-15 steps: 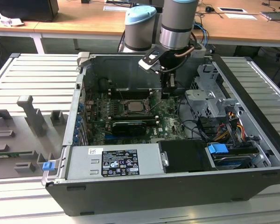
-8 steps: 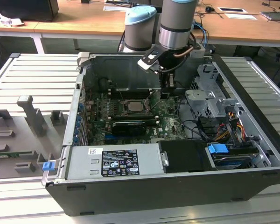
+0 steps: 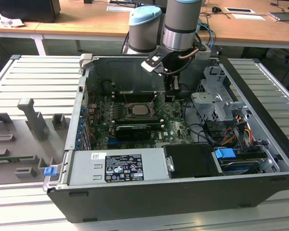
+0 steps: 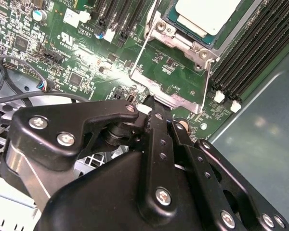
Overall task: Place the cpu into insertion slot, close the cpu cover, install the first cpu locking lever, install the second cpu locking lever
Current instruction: 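Close the cpu cover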
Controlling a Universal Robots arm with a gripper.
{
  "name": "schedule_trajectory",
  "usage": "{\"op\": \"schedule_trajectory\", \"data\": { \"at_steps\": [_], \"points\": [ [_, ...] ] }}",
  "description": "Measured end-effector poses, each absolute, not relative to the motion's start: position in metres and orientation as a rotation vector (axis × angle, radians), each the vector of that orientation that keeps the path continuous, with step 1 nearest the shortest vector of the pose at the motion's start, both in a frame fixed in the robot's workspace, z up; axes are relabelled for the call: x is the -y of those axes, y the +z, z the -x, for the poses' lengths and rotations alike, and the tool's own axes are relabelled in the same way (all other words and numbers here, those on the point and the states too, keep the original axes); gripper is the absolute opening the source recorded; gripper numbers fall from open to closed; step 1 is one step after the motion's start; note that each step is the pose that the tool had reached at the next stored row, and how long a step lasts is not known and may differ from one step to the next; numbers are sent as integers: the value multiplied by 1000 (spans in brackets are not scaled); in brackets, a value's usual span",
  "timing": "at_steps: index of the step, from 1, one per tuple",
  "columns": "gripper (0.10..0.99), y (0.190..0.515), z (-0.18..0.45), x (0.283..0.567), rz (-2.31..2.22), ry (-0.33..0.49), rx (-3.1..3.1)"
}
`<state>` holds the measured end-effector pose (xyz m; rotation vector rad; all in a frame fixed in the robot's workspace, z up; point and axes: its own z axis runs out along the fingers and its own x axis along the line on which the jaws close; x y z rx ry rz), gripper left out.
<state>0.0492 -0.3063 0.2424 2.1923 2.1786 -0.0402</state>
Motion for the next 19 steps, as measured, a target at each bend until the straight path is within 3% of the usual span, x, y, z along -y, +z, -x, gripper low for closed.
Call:
{"op": "schedule_trajectory", "data": {
  "at_steps": [19],
  "points": [
    [106,242,-44,306,-2192,-40,-2179]
  ]
}}
